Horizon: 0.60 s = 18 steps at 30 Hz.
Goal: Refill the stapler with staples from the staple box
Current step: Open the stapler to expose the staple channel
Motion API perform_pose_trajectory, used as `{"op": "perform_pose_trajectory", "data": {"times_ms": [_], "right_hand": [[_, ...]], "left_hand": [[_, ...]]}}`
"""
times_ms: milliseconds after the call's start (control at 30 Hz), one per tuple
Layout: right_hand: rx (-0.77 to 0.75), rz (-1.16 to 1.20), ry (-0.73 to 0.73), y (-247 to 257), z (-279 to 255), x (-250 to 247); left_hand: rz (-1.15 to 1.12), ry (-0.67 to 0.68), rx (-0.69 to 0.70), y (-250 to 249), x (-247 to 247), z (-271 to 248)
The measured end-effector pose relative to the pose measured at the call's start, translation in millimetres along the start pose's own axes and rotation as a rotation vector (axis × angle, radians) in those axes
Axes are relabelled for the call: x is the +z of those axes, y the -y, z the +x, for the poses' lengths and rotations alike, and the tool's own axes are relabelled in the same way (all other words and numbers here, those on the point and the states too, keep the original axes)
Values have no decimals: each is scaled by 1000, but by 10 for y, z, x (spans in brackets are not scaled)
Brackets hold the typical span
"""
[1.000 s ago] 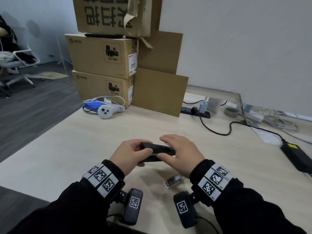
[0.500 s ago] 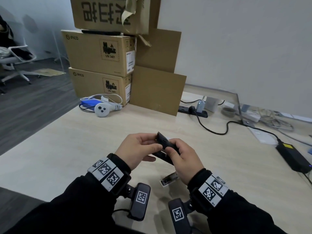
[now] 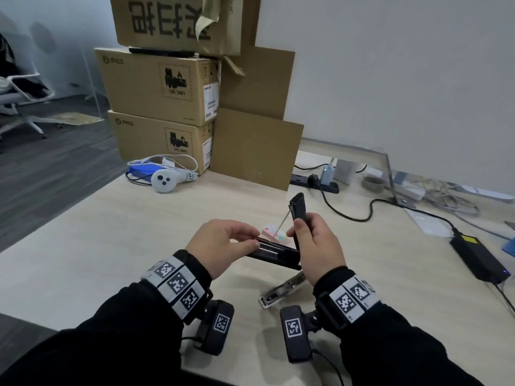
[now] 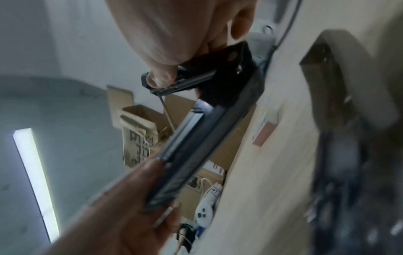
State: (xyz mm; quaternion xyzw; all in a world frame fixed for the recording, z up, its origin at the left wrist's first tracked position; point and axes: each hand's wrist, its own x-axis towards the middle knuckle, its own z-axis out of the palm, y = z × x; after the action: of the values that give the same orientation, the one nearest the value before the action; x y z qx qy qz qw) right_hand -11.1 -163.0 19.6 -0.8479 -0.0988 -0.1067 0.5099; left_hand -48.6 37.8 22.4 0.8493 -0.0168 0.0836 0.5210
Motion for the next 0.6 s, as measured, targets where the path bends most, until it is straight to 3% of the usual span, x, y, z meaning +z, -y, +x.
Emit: {"op": "perform_pose_trajectory", "data": {"times_ms": [67, 300, 433, 600], "right_hand": [[-18, -63, 5, -2, 17, -38], [159, 201, -20, -184, 161, -60], [192, 236, 38, -236, 187, -48], [459, 455, 15, -371, 234, -109]], "left_hand": [[56, -2, 25, -8, -22, 16], [288, -40, 89, -2, -94, 74], [507, 79, 109, -82, -105, 105], [647, 271, 32, -113, -69, 132]]}}
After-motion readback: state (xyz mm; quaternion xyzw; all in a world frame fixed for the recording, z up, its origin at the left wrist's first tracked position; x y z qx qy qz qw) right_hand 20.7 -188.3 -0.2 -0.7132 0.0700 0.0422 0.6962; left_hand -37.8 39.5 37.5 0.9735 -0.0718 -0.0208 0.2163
